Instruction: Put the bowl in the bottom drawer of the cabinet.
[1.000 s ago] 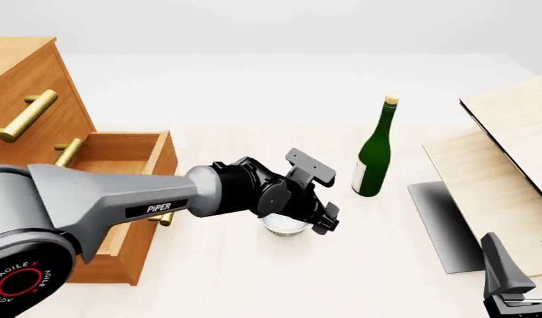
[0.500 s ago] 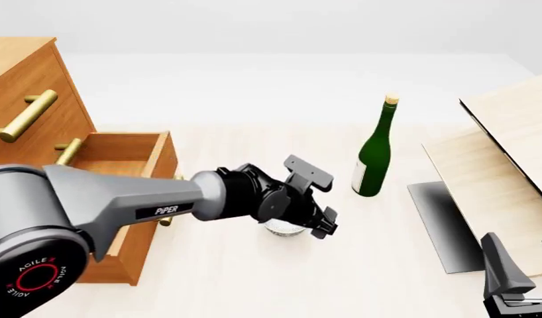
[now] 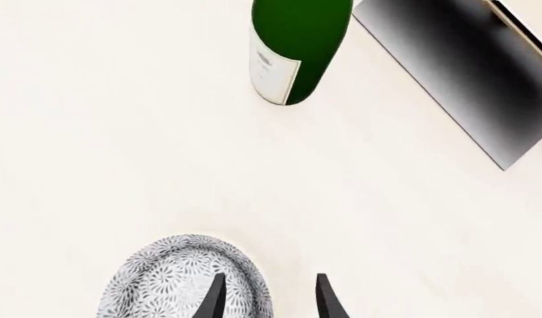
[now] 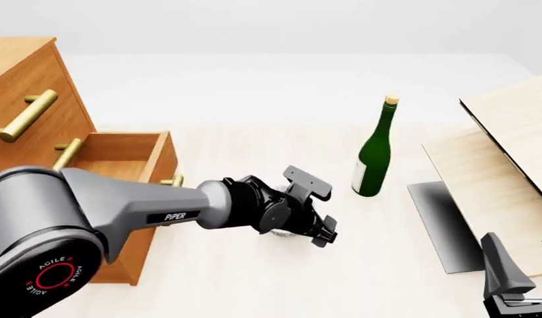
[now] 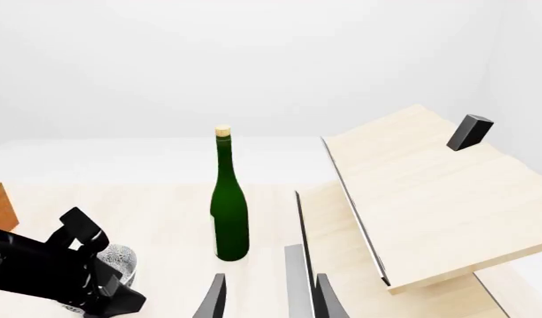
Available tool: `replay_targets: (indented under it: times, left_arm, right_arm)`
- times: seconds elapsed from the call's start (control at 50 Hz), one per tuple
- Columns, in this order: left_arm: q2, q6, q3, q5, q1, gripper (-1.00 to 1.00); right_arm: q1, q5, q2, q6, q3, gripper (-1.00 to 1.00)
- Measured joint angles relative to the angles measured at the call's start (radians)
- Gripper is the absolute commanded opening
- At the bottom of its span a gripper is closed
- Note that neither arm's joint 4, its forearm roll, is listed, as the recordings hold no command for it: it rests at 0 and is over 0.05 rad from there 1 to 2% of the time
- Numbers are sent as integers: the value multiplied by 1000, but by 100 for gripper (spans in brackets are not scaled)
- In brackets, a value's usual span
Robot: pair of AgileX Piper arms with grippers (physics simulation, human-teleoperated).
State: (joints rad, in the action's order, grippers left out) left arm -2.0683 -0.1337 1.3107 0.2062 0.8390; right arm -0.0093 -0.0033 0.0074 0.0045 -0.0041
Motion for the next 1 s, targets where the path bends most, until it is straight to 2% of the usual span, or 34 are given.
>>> replay_targets:
  times: [0.56,0.58,1.0]
  left_arm:
    - [-19,-37,-23,-41,11,100]
    - [-19,-38,-23,-41,11,-100]
    - [26,-24,-35,-54,-2,-100]
  right_arm:
    - [0,0,0,0,0,100]
    - [0,0,0,0,0,100]
    - [0,0,0,0,0,100]
